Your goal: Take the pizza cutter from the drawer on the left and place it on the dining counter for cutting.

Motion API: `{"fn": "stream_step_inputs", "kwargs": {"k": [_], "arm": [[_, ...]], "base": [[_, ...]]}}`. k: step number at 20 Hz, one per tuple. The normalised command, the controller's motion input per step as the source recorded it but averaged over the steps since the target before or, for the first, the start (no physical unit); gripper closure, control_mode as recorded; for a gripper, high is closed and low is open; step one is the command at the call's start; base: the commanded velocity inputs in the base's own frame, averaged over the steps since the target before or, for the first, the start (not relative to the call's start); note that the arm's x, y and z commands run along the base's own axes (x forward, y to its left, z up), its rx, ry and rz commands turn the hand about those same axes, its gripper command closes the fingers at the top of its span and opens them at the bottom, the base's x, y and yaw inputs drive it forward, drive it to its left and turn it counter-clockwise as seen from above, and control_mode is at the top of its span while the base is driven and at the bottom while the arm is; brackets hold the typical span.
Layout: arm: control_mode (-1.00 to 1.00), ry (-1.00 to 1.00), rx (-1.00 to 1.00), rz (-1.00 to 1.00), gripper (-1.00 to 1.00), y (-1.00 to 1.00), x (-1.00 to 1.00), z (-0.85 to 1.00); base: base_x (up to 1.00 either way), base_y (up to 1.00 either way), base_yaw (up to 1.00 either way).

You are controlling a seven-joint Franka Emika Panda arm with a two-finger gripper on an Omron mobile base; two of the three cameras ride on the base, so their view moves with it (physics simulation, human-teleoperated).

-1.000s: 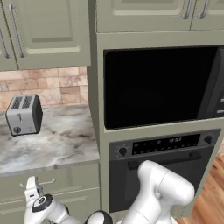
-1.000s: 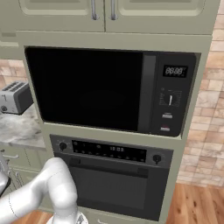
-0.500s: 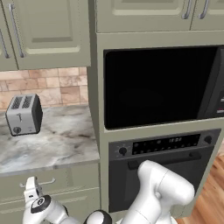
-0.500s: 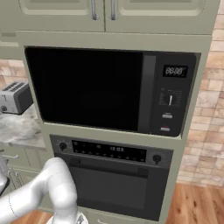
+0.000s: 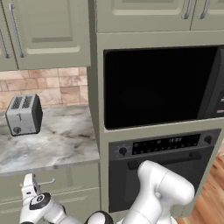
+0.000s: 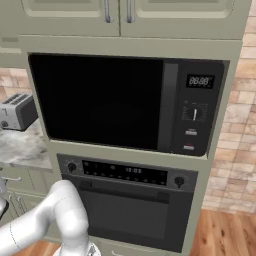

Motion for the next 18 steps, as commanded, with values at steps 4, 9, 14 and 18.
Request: {"fn": "stream_step_inputs", "kwargs": {"k": [4, 9, 14, 18], "arm": [[-1.0, -0.17, 0.0, 0.0, -1.0, -0.09, 0.02, -0.31], [-1.0, -0.14, 0.0, 0.0, -1.0, -0.01, 0.0, -0.23], [-1.0, -0.02, 0.0, 0.0, -1.0, 0.0, 0.0, -0.02], [-1.0, 0.0, 0.0, 0.0, -1.0, 0.0, 0.0, 0.0]], "base": [[0.0, 0.0, 0.0], [0.0, 0.0, 0.0], [0.0, 0.0, 0.0], [0.0, 0.0, 0.0]]}}
